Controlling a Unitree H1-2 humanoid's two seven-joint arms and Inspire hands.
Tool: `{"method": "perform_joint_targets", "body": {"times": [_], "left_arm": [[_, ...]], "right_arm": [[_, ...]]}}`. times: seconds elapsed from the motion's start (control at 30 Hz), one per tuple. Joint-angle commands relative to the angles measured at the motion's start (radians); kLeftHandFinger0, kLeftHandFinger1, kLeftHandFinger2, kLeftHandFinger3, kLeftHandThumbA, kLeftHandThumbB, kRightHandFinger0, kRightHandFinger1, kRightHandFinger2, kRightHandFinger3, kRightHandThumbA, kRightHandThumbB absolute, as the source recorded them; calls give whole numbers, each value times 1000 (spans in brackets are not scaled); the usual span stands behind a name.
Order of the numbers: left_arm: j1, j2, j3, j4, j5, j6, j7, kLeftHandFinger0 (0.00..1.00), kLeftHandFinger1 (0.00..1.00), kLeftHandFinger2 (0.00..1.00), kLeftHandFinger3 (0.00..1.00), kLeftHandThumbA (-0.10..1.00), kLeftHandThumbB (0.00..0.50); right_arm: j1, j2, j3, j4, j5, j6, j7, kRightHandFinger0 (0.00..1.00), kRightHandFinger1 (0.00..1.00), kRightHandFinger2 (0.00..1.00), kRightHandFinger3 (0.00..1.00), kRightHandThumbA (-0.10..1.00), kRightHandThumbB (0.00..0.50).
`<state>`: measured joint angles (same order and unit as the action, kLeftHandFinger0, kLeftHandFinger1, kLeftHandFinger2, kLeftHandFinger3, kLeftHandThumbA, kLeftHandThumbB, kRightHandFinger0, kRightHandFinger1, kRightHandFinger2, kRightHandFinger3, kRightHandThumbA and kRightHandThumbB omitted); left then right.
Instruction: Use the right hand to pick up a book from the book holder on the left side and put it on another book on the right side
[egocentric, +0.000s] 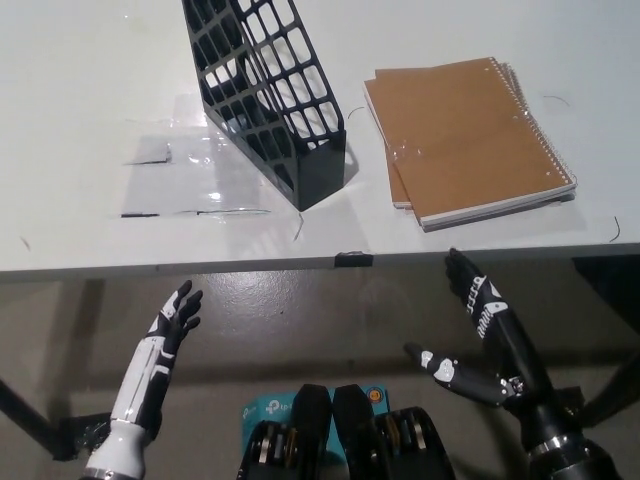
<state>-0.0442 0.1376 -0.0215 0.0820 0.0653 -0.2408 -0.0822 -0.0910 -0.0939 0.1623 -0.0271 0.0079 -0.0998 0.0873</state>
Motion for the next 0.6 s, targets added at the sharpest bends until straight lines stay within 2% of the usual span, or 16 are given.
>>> {"method": "perform_joint_targets", "body": {"times": [0.0,0.2,0.3,0.57], "left_arm": [[13,4,-12,-34,15,-11,-3,1000,1000,1000,1000,1000,176],[16,2,-17,-33,19,-8,0,1000,1000,1000,1000,1000,190],[14,4,-15,-32,8,-8,-4,1000,1000,1000,1000,1000,181],[26,4,-14,-38,16,-8,1,1000,1000,1000,1000,1000,182]], "right_arm": [[1,-8,-7,16,-31,-77,5,1000,1000,1000,1000,815,180],[8,-12,-5,41,-38,-91,9,1000,1000,1000,1000,768,138],[4,-9,-6,52,-37,-85,12,1000,1000,1000,1000,759,158],[7,-8,-5,53,-39,-65,16,1000,1000,1000,1000,722,161]]}}
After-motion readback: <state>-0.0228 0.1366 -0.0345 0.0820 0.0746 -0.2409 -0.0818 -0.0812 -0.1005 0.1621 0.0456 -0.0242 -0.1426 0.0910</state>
